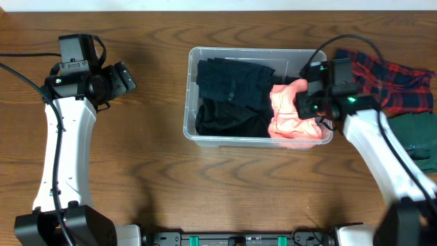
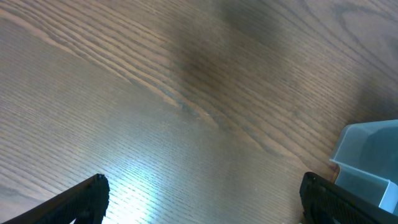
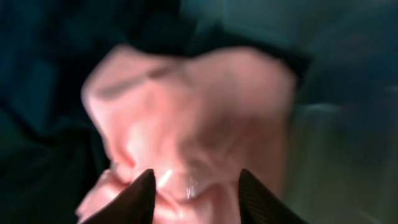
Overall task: Pack container
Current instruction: 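Open the right gripper and lift it out of the bin, then push the pink garment down into the bin with the right gripper, then raise the right gripper out of the bin toward the plaid shirt, then lower the right gripper onto the folded green garment and grasp it, then carry the green garment with the right gripper into the bin's middle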
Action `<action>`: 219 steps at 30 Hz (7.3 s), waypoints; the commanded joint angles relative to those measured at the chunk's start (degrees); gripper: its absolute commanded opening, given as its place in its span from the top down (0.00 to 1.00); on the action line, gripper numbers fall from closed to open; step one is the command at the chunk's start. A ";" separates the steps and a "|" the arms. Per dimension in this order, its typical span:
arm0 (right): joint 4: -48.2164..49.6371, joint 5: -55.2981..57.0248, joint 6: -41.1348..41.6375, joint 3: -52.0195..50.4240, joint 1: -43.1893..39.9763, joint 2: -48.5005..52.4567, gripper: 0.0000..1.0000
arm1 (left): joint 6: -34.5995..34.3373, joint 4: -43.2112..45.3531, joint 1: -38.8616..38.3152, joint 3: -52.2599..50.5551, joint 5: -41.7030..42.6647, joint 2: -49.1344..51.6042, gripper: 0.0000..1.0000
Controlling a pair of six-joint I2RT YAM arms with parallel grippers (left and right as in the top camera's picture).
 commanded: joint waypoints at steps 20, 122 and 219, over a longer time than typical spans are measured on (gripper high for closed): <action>-8.94 2.43 12.44 1.60 -17.99 -16.61 0.98 | -0.11 -0.11 0.20 0.24 -0.87 -0.39 0.02; -15.78 24.02 22.69 4.48 -24.96 -11.54 0.01 | -0.11 -0.11 0.20 0.24 -0.87 -0.39 0.02; 11.96 -20.46 25.83 -16.83 -29.55 -31.58 0.98 | -0.11 -0.11 0.20 0.24 -0.87 -0.39 0.02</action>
